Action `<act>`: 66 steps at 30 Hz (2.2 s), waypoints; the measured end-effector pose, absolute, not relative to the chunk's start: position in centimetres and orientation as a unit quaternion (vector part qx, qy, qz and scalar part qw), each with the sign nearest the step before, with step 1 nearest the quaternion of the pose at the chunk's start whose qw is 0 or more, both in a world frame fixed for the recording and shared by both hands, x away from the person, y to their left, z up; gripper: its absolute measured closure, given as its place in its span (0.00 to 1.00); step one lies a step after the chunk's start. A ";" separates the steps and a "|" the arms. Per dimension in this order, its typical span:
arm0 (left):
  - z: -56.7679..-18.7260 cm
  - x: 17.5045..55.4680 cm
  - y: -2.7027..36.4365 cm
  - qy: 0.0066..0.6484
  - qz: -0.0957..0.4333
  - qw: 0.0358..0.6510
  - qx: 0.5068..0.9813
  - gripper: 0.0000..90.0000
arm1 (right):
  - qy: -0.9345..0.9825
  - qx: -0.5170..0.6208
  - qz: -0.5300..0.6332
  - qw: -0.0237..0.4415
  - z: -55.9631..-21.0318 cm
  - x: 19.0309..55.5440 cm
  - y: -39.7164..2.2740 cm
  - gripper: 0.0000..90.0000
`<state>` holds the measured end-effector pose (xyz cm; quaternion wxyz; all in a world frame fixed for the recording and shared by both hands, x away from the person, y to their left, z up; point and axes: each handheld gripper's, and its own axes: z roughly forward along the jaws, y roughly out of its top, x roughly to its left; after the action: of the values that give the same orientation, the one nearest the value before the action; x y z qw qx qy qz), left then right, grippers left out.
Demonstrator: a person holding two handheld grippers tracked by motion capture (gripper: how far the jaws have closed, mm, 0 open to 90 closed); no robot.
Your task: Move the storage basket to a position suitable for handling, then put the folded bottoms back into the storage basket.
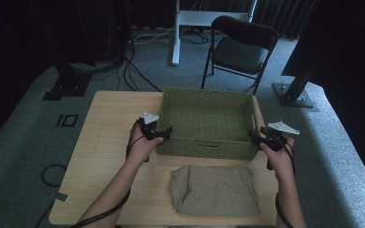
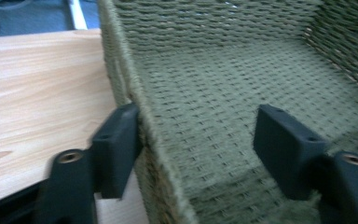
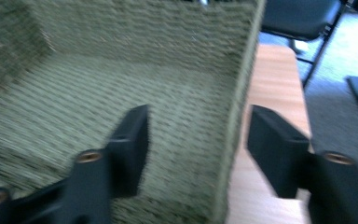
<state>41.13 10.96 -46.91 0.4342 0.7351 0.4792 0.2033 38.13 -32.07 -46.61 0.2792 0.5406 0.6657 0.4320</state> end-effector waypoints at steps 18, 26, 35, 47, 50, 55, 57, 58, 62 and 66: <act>-44.2 39.5 12.6 0.443 0.180 0.501 0.721 0.29 | 0.669 0.516 0.464 0.268 -44.5 37.3 -31.4 0.20; -43.6 37.9 13.2 0.423 0.183 0.503 0.732 0.24 | 0.688 0.479 0.478 0.262 -43.7 36.3 -30.0 0.15; -42.9 35.9 13.2 0.402 0.196 0.510 0.735 0.24 | 0.697 0.464 0.482 0.257 -43.8 34.8 -28.8 0.15; -43.4 33.0 12.0 0.368 0.185 0.515 0.751 0.23 | 0.702 0.452 0.484 0.262 -44.2 32.6 -28.7 0.15; -43.9 32.8 12.1 0.371 0.185 0.517 0.749 0.23 | 0.703 0.450 0.485 0.261 -44.6 32.2 -28.7 0.15; -44.9 32.0 11.8 0.370 0.170 0.512 0.756 0.23 | 0.709 0.448 0.481 0.254 -45.4 31.2 -28.7 0.15; -45.3 31.5 11.5 0.366 0.164 0.510 0.761 0.23 | 0.712 0.447 0.480 0.251 -45.8 30.8 -28.7 0.15; -45.5 31.3 11.2 0.362 0.162 0.508 0.764 0.23 | 0.714 0.447 0.478 0.249 -46.1 30.6 -28.7 0.15; -46.5 30.5 10.3 0.353 0.149 0.504 0.774 0.23 | 0.723 0.443 0.475 0.235 -47.1 29.8 -28.4 0.15; -47.6 29.8 9.3 0.354 0.143 0.497 0.779 0.23 | 0.726 0.444 0.475 0.223 -48.0 29.1 -28.2 0.15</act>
<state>29.81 9.35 -47.58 0.4973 0.7793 0.3535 0.1429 29.12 -28.16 -48.01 0.2232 0.4445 0.7263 0.4745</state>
